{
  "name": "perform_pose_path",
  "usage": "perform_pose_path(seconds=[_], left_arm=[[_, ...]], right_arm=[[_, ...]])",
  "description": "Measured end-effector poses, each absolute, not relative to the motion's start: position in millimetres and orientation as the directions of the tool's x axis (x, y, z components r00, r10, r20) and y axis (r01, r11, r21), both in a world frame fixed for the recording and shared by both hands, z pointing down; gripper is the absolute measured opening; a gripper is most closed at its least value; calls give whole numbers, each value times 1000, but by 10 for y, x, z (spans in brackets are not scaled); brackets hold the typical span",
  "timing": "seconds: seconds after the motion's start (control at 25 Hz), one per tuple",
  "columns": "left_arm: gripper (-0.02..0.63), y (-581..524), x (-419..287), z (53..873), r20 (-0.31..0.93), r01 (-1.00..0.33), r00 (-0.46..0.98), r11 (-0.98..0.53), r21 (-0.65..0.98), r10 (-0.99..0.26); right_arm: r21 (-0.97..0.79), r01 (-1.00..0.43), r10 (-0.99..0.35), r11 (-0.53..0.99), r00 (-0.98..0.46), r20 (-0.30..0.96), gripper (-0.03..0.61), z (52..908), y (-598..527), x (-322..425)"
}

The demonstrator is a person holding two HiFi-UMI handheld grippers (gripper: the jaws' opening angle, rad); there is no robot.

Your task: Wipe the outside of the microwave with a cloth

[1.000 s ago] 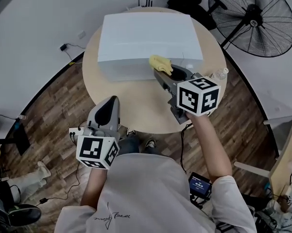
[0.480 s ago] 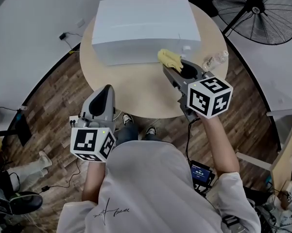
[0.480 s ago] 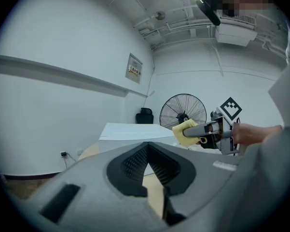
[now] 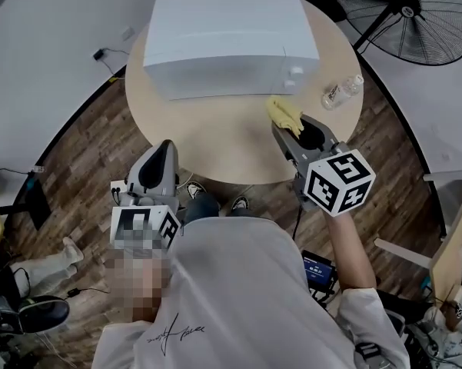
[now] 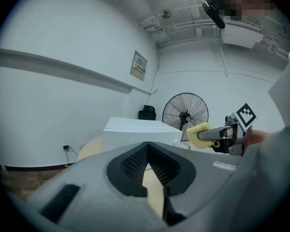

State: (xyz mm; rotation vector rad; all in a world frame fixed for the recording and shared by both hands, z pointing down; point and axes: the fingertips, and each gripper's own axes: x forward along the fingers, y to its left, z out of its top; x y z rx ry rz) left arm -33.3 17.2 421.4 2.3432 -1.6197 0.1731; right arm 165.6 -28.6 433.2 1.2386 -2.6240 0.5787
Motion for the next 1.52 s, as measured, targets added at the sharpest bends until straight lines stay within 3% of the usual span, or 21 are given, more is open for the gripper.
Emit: perform_pose_path(seconds=[0.68,1.24,1.52], left_arm=[[-12,387,-413,4420,267,-931,357,-317,182,-895],[-11,500,-202,4373,252,-908,420,-402,119,-872],[-11,490,-106,4455,244,-893,444,-403,200,-862]], right_arm=[[-201,-855,-798,478,-518,307,121,4527,266,1977],[-215,-868,-819,447,-494,293,120,4446,256,2173],[-178,-871,-822,459,-492,288,120,4460,270,2276]])
